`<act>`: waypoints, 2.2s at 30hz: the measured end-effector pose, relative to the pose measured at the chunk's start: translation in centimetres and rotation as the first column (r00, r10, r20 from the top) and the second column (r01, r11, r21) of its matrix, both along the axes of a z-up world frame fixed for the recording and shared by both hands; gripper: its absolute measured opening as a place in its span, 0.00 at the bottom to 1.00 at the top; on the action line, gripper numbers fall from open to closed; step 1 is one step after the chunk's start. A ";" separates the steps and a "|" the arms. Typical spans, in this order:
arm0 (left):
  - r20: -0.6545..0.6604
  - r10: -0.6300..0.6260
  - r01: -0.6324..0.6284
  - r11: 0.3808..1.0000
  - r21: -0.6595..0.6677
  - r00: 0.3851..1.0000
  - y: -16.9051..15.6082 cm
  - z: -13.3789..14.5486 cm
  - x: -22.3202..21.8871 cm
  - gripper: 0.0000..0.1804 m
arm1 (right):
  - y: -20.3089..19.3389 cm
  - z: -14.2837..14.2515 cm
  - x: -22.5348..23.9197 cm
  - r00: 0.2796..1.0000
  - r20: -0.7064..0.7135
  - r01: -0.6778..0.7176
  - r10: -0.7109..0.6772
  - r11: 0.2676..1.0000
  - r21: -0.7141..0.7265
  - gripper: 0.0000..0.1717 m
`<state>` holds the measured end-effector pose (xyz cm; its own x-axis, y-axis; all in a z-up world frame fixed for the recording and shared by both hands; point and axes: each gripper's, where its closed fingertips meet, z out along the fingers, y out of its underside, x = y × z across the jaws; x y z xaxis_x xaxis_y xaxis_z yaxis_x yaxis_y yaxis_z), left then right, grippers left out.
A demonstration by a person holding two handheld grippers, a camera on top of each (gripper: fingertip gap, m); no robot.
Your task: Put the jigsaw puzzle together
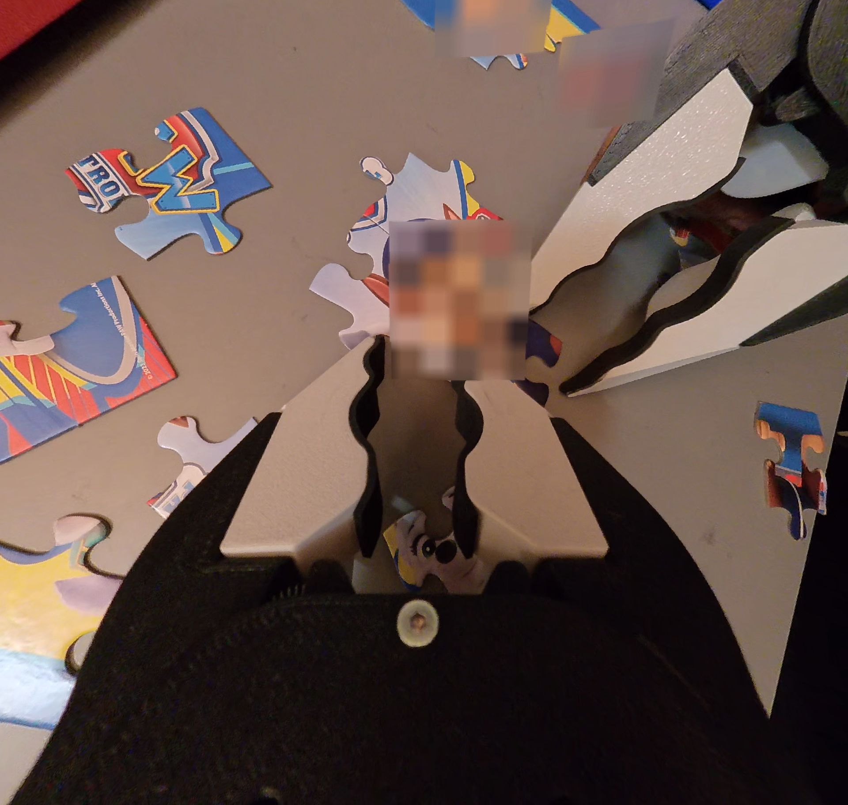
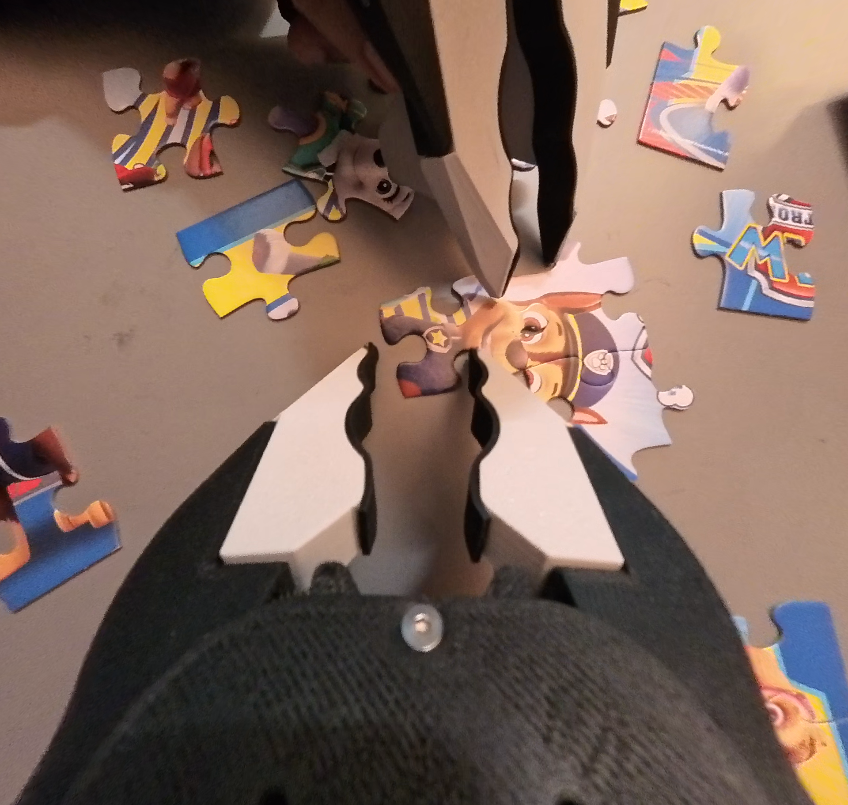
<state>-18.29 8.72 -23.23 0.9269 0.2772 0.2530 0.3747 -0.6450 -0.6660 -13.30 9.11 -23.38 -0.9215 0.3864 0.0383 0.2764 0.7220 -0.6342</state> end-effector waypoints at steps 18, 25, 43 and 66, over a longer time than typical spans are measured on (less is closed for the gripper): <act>0.004 0.015 -0.015 1.000 0.011 1.000 0.1 0.0 0.0 0.14 | 0.0 1.5 -2.5 0.996 -0.062 0.057 -0.062 0.995 -0.080 0.22; 0.006 0.024 -0.024 1.000 0.019 1.000 0.1 0.0 -0.1 0.13 | -0.3 1.9 -3.9 0.996 -0.070 0.051 -0.061 0.989 -0.139 0.14; 0.016 0.031 -0.032 0.999 0.042 0.999 0.1 0.0 -0.1 0.13 | 0.5 0.3 -4.8 0.990 -0.068 0.124 -0.127 0.991 -0.059 0.00; -0.013 0.032 -0.032 0.999 0.032 0.999 0.1 -0.1 -0.1 0.13 | 0.0 0.2 -5.3 0.982 -0.119 0.149 -0.149 0.989 -0.011 0.00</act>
<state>-18.36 8.79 -23.29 0.9212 0.2989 0.2492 0.3854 -0.6116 -0.6909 -18.56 9.13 -23.15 -0.8425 0.5192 0.1437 0.3032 0.6774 -0.6703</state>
